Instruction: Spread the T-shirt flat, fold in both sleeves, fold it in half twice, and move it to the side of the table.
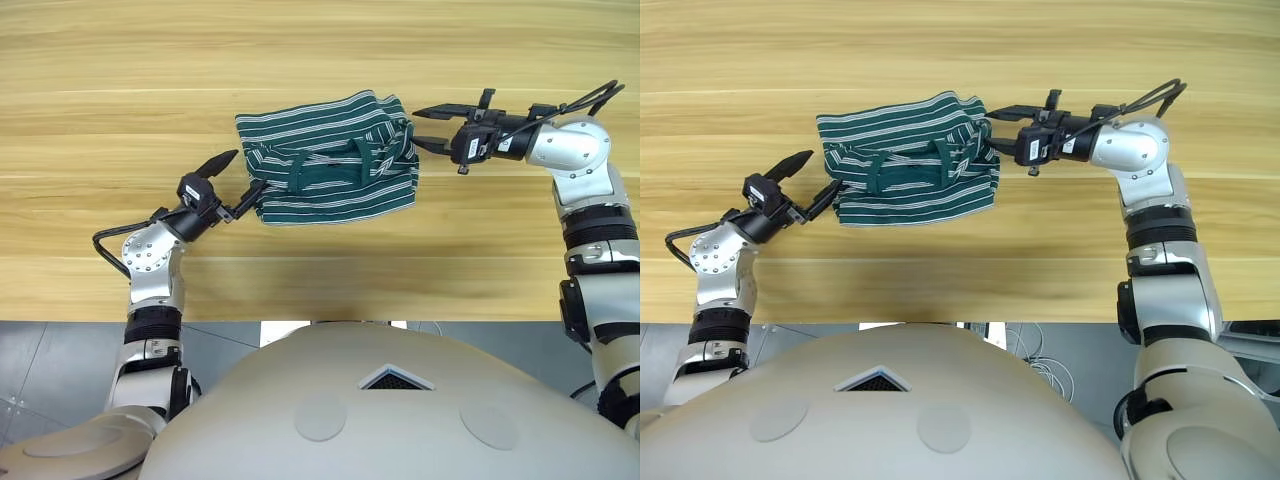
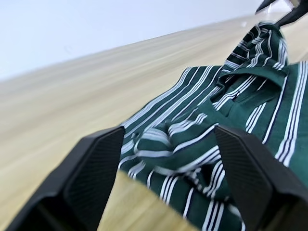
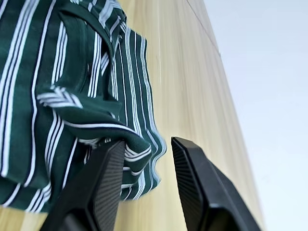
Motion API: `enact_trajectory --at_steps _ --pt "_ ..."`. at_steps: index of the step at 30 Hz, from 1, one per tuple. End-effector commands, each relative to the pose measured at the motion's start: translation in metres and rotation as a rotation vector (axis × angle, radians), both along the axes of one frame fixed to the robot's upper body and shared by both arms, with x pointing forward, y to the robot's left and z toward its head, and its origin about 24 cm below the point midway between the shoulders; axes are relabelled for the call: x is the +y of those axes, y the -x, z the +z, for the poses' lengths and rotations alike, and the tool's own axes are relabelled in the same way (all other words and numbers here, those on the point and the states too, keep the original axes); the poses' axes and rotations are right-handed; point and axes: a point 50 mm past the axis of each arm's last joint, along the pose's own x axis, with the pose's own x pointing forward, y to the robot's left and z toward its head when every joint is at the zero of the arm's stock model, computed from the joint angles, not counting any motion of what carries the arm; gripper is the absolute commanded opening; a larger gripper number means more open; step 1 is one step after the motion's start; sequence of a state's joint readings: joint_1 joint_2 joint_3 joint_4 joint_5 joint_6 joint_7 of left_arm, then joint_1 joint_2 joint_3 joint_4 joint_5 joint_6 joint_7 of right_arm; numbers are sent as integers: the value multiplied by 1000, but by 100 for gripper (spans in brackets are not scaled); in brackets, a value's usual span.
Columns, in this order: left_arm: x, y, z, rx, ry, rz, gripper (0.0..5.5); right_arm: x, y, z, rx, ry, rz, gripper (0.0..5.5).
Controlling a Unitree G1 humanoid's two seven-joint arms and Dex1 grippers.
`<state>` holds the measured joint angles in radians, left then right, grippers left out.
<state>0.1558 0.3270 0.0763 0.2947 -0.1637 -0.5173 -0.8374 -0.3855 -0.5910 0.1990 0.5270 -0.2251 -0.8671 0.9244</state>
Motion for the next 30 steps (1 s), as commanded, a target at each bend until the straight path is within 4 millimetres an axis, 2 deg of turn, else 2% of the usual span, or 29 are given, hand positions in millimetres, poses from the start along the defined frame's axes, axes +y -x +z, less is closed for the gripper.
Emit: enact_trajectory --at_steps 1,10,16,18,25,30 --pt "-22 1 8 -73 -44 -8 333 5 12 3 -41 103 71 179" --pt "-48 1 15 -117 -76 -6 333 5 25 -6 -20 232 116 179" --pt "-55 -6 6 -113 -142 10 333 15 26 -12 -24 269 146 179" --pt "-60 -6 3 -105 -150 2 335 21 26 -13 -41 272 157 197" --pt "-67 -2 0 -96 -147 -11 335 31 29 -20 -67 288 199 198" --pt "-69 -3 -8 -68 -153 -7 335 36 21 -25 -123 338 193 198"
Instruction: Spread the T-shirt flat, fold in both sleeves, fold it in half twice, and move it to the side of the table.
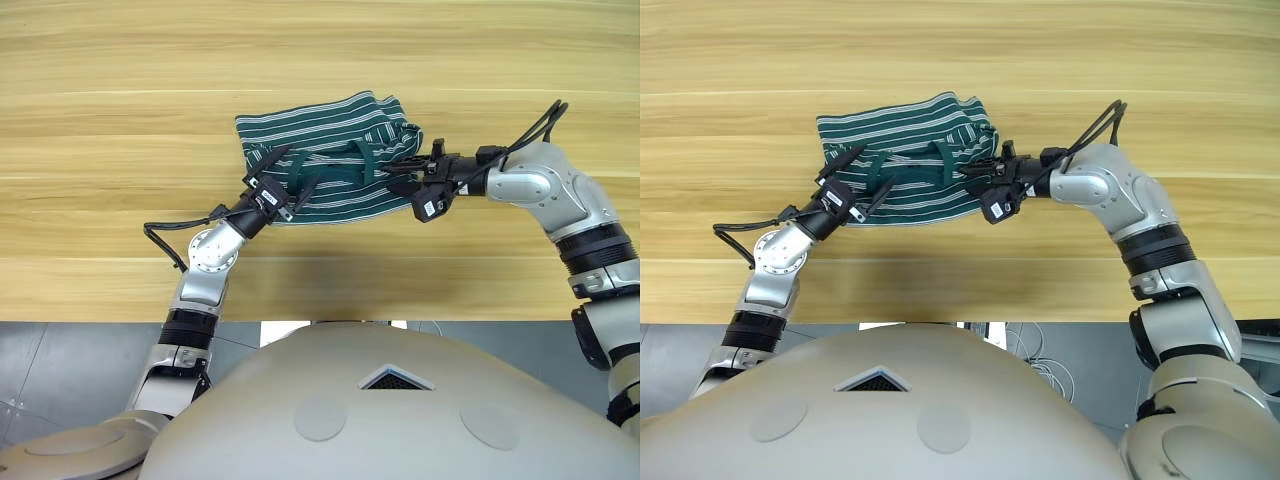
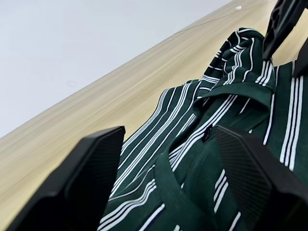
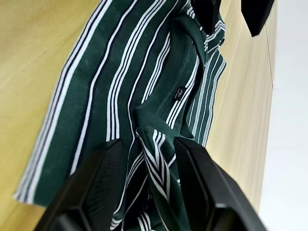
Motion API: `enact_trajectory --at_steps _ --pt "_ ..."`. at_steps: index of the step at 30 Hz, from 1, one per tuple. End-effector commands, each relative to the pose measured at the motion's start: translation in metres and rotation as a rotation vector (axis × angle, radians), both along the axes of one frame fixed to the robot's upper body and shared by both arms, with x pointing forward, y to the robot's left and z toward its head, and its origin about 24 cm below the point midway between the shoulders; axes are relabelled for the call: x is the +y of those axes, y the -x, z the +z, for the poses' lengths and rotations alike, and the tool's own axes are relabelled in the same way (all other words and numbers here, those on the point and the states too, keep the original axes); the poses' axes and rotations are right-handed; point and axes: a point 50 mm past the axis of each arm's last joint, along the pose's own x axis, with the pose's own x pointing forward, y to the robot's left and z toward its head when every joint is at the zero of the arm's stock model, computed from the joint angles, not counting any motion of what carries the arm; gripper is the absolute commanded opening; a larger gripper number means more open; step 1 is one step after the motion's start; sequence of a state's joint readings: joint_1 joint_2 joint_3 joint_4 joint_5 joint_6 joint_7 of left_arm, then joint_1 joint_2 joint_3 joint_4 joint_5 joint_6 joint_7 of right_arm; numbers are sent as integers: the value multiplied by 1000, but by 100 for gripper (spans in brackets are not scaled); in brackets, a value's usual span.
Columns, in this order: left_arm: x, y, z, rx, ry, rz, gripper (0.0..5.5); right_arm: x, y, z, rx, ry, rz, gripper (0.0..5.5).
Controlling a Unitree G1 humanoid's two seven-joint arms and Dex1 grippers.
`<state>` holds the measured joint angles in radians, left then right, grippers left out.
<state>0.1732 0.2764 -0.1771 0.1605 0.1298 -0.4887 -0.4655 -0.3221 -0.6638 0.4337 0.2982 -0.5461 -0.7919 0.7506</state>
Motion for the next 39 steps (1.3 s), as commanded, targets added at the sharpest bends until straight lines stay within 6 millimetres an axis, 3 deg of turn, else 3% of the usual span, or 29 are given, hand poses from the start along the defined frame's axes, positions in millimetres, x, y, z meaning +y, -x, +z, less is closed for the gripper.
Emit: enact_trajectory --at_steps 1,11,16,22,31,39 --pt "-1 -2 -8 29 -32 5 335 3 -10 2 -59 31 4 198" --pt "-6 4 -40 106 -205 -33 335 0 -20 -2 -107 72 -48 198" --pt "-8 10 -42 76 -247 -45 335 0 -21 -2 -100 58 -51 105" --pt "-19 21 -29 -27 -277 -106 335 6 -21 -2 -38 1 -61 5" --pt "-25 45 -20 -89 -354 -229 335 16 -44 -1 154 -66 -161 5" --pt "-19 51 -23 -68 -384 -255 335 35 -78 21 231 -128 -217 5"
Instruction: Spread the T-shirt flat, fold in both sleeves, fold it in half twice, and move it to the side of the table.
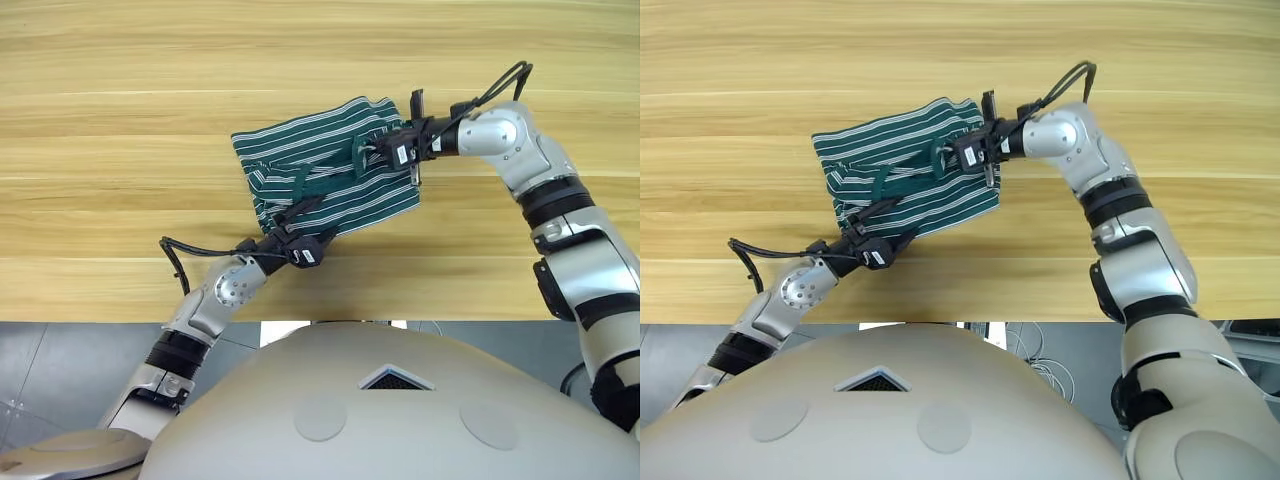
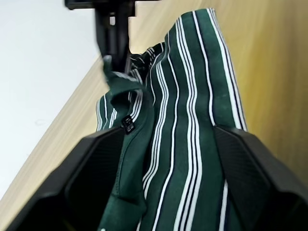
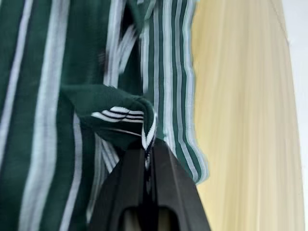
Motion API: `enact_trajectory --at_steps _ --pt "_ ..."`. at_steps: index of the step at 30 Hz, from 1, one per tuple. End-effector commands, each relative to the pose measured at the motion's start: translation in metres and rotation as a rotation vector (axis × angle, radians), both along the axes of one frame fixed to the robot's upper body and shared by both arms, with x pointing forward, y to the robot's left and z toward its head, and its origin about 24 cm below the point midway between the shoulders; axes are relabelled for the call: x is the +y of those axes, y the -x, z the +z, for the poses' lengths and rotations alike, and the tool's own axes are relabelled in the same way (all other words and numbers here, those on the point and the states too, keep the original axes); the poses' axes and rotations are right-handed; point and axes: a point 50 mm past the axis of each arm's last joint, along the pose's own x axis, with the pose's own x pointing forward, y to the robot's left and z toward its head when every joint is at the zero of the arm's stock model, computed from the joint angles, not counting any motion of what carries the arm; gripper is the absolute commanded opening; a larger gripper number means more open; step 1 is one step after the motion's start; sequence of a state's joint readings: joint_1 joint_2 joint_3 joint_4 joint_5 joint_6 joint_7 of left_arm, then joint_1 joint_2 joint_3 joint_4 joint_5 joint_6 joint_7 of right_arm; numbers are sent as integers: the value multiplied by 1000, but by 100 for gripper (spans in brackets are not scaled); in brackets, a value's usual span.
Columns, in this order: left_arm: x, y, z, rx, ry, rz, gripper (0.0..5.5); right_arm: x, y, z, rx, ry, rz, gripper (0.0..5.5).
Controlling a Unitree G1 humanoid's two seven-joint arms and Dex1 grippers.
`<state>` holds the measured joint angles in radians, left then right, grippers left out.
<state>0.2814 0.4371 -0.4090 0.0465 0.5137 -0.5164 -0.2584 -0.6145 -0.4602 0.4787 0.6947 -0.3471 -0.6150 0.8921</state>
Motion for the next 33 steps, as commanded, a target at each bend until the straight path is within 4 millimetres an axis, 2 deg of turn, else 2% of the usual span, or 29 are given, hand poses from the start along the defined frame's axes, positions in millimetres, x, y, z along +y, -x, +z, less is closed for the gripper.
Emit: enact_trajectory --at_steps 1,8,13,17,27,31,33 --pt "6 2 -7 37 -33 -7 335 11 -23 17 4 -35 -47 5" --pt "5 2 -15 82 -5 -6 335 12 -47 19 63 -30 -190 5" --pt "1 5 -17 92 8 -18 335 7 -51 4 105 28 -305 5" --pt "-1 7 -18 99 15 -23 335 1 -48 -3 138 27 -328 5" --pt "-3 9 -22 117 23 -27 335 7 -56 12 127 -131 -385 183" --pt "-4 8 -21 108 35 -19 335 3 -63 25 66 -218 -429 260" --pt "-5 6 -17 93 54 -9 335 -4 -61 31 43 -276 -400 276"
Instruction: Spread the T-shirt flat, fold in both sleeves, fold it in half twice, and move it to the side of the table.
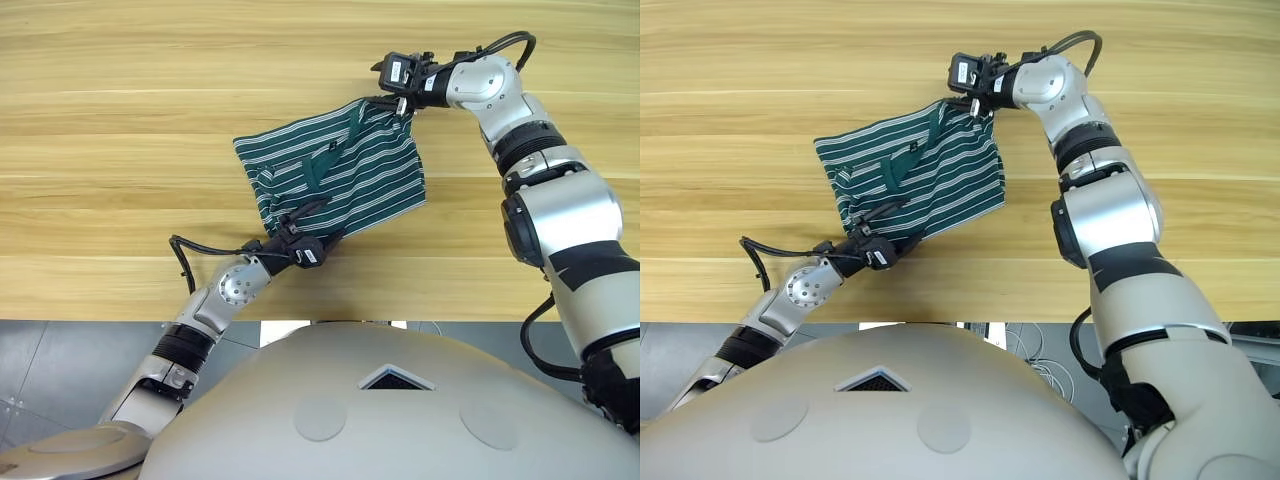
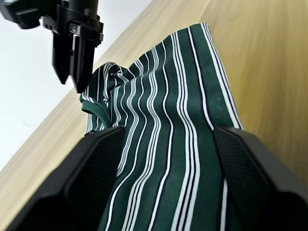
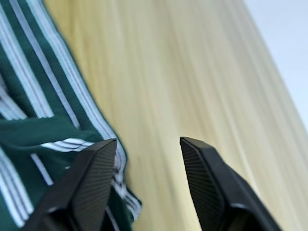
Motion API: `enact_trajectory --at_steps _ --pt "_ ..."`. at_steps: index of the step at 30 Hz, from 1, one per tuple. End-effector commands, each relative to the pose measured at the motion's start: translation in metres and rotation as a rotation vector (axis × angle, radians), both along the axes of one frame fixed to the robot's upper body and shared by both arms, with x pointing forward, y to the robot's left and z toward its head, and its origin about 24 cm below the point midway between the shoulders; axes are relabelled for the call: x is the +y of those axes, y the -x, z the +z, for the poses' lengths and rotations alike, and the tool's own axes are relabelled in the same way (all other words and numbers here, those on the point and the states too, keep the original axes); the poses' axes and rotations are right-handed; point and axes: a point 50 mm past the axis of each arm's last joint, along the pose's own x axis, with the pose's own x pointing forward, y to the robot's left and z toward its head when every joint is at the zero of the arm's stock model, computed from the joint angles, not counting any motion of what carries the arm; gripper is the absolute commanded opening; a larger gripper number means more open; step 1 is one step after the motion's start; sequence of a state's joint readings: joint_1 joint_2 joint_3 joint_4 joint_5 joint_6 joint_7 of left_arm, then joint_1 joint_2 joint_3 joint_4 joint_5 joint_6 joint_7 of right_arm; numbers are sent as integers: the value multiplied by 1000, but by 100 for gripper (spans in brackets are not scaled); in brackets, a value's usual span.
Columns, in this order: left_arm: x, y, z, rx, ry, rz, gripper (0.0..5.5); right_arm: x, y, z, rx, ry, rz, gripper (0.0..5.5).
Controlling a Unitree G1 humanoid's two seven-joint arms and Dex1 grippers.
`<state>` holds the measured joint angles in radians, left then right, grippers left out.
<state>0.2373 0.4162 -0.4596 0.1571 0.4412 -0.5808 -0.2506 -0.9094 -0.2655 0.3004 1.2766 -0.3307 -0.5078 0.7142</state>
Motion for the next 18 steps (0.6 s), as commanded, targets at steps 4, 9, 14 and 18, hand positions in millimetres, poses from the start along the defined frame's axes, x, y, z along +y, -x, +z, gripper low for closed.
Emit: enact_trajectory --at_steps 4,9,14,18 --pt "2 2 4 10 47 54 335 -23 14 24 -121 -218 105 276" --pt "3 -5 33 -29 257 155 335 -35 70 -10 72 -345 186 276" --pt "12 -13 48 -70 324 239 335 -30 101 -43 242 -376 138 276" --pt "16 -22 48 -77 292 263 335 -16 108 -60 303 -369 116 276"
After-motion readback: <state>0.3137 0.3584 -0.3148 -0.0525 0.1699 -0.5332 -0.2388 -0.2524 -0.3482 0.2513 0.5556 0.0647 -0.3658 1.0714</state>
